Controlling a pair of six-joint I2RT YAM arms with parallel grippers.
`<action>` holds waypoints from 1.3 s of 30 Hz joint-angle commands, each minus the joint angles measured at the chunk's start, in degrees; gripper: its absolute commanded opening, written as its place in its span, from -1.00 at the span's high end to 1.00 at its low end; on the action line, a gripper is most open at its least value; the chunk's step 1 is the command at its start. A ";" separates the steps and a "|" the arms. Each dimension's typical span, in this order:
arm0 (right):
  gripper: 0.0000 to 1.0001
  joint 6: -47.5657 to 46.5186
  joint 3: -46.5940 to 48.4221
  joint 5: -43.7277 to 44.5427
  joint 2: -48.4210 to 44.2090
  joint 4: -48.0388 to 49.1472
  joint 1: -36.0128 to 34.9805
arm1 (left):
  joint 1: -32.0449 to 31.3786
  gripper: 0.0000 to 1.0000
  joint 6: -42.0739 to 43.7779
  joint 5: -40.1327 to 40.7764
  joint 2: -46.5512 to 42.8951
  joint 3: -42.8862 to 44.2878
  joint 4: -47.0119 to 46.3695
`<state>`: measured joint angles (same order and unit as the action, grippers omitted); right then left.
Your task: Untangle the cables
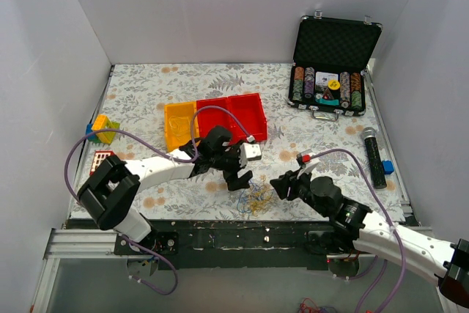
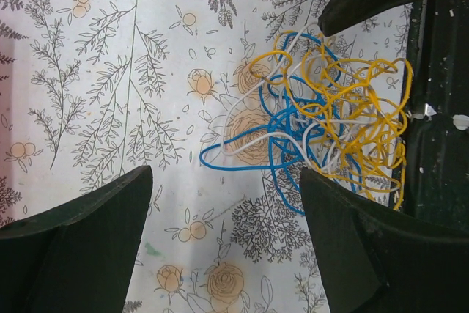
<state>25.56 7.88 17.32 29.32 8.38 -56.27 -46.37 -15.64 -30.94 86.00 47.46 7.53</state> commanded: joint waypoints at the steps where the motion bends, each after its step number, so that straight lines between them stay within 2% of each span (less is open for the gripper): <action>1: -0.04 0.81 0.12 1.93 0.21 -1.44 0.11 | -0.39 -0.64 3.33 -1.49 1.63 1.67 -3.92; 5: -0.04 0.10 0.56 1.58 1.61 -0.21 0.11 | -0.48 -0.55 5.88 -2.89 2.51 1.49 -3.23; 8: -0.04 -0.25 0.65 1.14 2.58 1.02 0.20 | -0.74 -0.35 6.76 -2.03 2.77 0.79 -3.83; 9: -0.03 -0.34 0.73 1.05 2.84 1.46 0.11 | -0.74 -0.23 6.76 -1.76 3.03 0.53 -4.36; 12: -0.04 -0.60 1.08 0.61 4.07 2.43 0.11 | -0.74 0.29 7.11 -0.88 2.86 -0.87 -6.73; 14: -0.04 -0.86 1.35 0.26 4.78 2.78 0.11 | -0.74 0.44 7.11 -0.70 2.77 -1.58 -7.18; 15: -0.03 -1.04 1.44 0.34 4.95 2.95 0.20 | -0.74 0.45 6.94 -0.79 2.34 -1.93 -7.18; 18: -0.03 -1.13 1.44 -0.09 5.39 3.13 0.20 | -0.74 0.38 7.11 -1.84 0.85 -2.20 -6.48; 20: -0.02 -1.13 1.35 -0.18 5.40 3.22 0.20 | -0.74 0.28 9.21 -4.03 0.58 -0.28 -1.67; 24: -0.02 -1.22 1.44 -0.36 5.57 3.31 0.20 | -0.48 -0.29 15.36 -7.03 0.14 4.82 9.41; 26: -0.02 -1.22 1.52 -0.36 5.66 3.39 0.28 | 0.31 -0.43 18.10 -6.60 -0.39 6.15 11.19; 31: -0.01 -1.39 1.35 -0.71 6.62 4.27 0.28 | 2.95 -0.48 16.34 -3.78 1.27 6.59 4.44; 39: -0.01 -1.66 1.26 -0.89 6.63 4.54 0.46 | 3.04 -0.43 23.10 -3.43 5.23 6.42 2.58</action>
<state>24.69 7.70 16.34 36.58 9.63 -56.14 -43.24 3.25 -34.85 90.11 52.77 11.99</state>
